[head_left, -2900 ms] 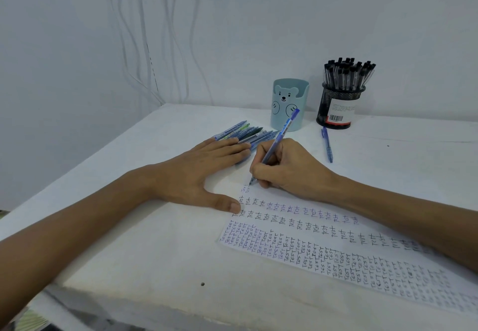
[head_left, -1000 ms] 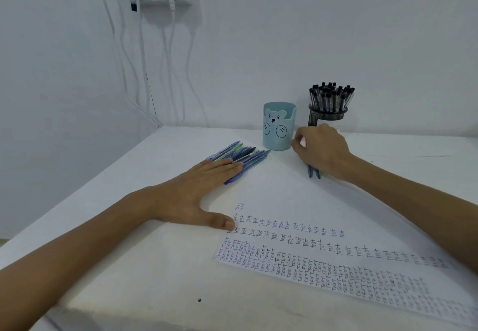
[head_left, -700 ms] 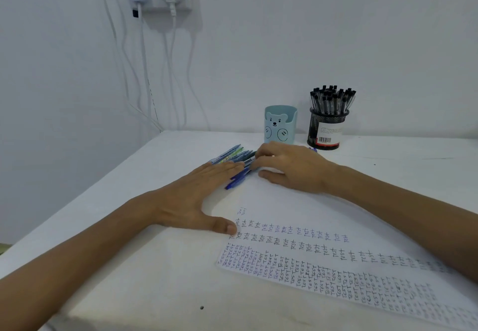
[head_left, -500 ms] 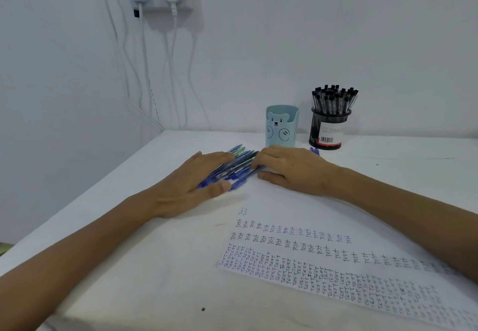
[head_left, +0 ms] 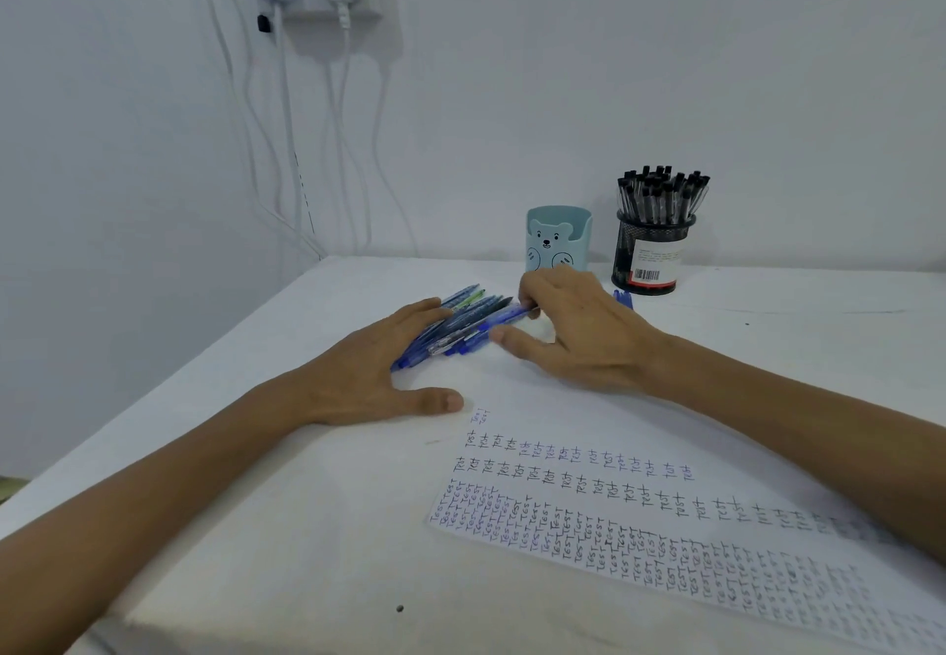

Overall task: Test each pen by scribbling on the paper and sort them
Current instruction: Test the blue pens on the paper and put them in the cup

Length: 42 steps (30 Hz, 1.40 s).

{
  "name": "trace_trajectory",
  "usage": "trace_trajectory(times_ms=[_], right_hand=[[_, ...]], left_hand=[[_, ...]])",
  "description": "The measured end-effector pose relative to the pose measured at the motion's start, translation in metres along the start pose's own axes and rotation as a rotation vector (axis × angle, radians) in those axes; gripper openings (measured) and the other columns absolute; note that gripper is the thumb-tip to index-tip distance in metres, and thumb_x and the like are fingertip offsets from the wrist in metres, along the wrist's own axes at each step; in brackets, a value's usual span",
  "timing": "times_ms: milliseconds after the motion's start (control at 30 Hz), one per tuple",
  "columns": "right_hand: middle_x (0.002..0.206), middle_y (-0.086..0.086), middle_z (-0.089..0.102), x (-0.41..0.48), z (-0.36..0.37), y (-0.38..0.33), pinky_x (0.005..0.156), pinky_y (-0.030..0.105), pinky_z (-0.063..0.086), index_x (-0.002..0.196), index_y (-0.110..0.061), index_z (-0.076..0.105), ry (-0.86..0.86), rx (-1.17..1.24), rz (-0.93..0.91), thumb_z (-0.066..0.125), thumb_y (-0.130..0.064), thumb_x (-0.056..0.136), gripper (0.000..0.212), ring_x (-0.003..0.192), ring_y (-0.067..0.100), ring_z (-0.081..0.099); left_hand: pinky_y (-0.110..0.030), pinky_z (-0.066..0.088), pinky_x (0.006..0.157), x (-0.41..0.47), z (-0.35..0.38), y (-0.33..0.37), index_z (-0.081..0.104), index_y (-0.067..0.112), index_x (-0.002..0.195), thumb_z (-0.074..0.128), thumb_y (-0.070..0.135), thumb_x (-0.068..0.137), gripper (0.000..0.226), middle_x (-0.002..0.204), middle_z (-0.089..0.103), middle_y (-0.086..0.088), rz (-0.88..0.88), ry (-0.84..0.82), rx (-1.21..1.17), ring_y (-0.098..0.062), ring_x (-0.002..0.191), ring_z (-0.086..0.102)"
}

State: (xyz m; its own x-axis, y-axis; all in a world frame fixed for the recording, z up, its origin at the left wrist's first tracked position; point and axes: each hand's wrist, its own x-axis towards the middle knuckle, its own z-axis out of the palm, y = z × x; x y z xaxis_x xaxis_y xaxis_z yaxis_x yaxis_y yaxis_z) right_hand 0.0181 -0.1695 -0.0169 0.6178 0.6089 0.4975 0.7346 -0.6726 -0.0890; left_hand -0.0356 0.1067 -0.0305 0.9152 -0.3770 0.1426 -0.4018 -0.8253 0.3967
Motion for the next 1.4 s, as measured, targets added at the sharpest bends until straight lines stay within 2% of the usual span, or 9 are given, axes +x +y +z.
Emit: trace_trajectory(times_ms=[67,200,367,467,533,633,700,867,1400], right_hand=[[0.076,-0.005,0.047,0.001,-0.001,-0.006,0.073,0.028,0.028,0.073,-0.021,0.040,0.011,0.041,0.081,0.037,-0.083,0.085,0.064,0.078,0.015,0.039],[0.063,0.002,0.043,0.003,-0.002,-0.013,0.068,0.031,0.023,0.065,-0.008,0.042,0.163,0.138,0.081,0.039,-0.073,0.087,0.068,0.069,0.019,0.037],[0.060,-0.001,0.037,0.007,-0.015,-0.022,0.063,0.038,0.040,0.066,-0.010,0.035,0.222,0.463,0.073,0.057,-0.055,0.097,0.059,0.057,0.012,0.036],[0.065,-0.001,0.049,0.008,-0.011,-0.024,0.067,0.042,0.047,0.071,-0.004,0.053,0.364,0.534,0.132,0.047,-0.037,0.107,0.049,0.065,0.021,0.050],[0.066,-0.012,0.054,0.008,-0.007,-0.025,0.065,0.024,0.043,0.077,-0.010,0.067,0.392,0.555,0.198,0.042,-0.035,0.109,0.049,0.068,0.011,0.053],[0.052,-0.007,0.052,0.005,-0.005,-0.025,0.053,0.024,0.042,0.082,-0.015,0.075,0.295,0.660,0.334,0.038,-0.048,0.108,0.056,0.050,0.010,0.046],[0.062,0.008,0.067,0.002,-0.003,-0.025,0.052,0.033,0.052,0.089,-0.011,0.076,0.219,0.849,0.442,0.041,-0.053,0.105,0.057,0.055,0.017,0.057],[0.076,0.008,0.073,-0.003,0.009,-0.024,0.046,0.026,0.044,0.087,-0.009,0.068,0.065,0.961,0.523,0.062,-0.031,0.101,0.027,0.061,0.019,0.057],[0.063,0.014,0.068,-0.022,-0.004,-0.055,0.048,0.024,0.042,0.086,0.010,0.063,-0.203,0.954,0.362,0.062,-0.006,0.092,0.017,0.047,0.016,0.049]], left_hand=[[-0.017,0.023,0.117,0.000,-0.001,0.002,0.019,0.043,0.160,0.051,0.102,0.059,0.121,0.165,0.013,0.031,-0.006,-0.011,0.001,0.013,0.144,0.023],[-0.017,0.022,0.118,-0.001,-0.002,0.004,0.019,0.041,0.160,0.050,0.102,0.059,0.122,0.165,0.012,0.030,-0.007,-0.024,0.007,0.013,0.145,0.021],[-0.022,0.022,0.123,0.000,-0.002,0.004,0.018,0.039,0.161,0.050,0.101,0.062,0.122,0.167,0.012,0.029,-0.013,-0.035,0.026,0.010,0.149,0.019],[-0.021,0.020,0.123,-0.001,-0.002,0.004,0.018,0.039,0.161,0.049,0.101,0.061,0.122,0.167,0.013,0.027,-0.011,-0.033,0.026,0.010,0.149,0.018],[-0.025,0.019,0.125,-0.002,-0.002,0.005,0.017,0.037,0.162,0.051,0.100,0.063,0.122,0.168,0.011,0.026,-0.017,-0.047,0.042,0.009,0.151,0.015],[-0.024,0.012,0.126,-0.002,0.000,0.009,0.012,0.034,0.164,0.047,0.101,0.062,0.127,0.168,0.007,0.026,-0.028,-0.084,0.097,0.010,0.150,0.005],[-0.026,0.009,0.127,-0.002,0.000,0.011,0.008,0.034,0.165,0.044,0.105,0.057,0.134,0.168,0.004,0.025,-0.049,-0.104,0.106,0.007,0.152,0.000],[-0.031,0.004,0.129,-0.003,-0.001,0.017,0.002,0.034,0.165,0.041,0.110,0.047,0.146,0.168,-0.001,0.027,-0.083,-0.142,0.102,0.000,0.156,-0.007],[-0.022,-0.004,0.122,-0.004,-0.002,0.022,-0.002,0.035,0.164,0.036,0.112,0.041,0.150,0.168,-0.004,0.025,-0.073,-0.167,0.138,0.000,0.155,-0.011]])
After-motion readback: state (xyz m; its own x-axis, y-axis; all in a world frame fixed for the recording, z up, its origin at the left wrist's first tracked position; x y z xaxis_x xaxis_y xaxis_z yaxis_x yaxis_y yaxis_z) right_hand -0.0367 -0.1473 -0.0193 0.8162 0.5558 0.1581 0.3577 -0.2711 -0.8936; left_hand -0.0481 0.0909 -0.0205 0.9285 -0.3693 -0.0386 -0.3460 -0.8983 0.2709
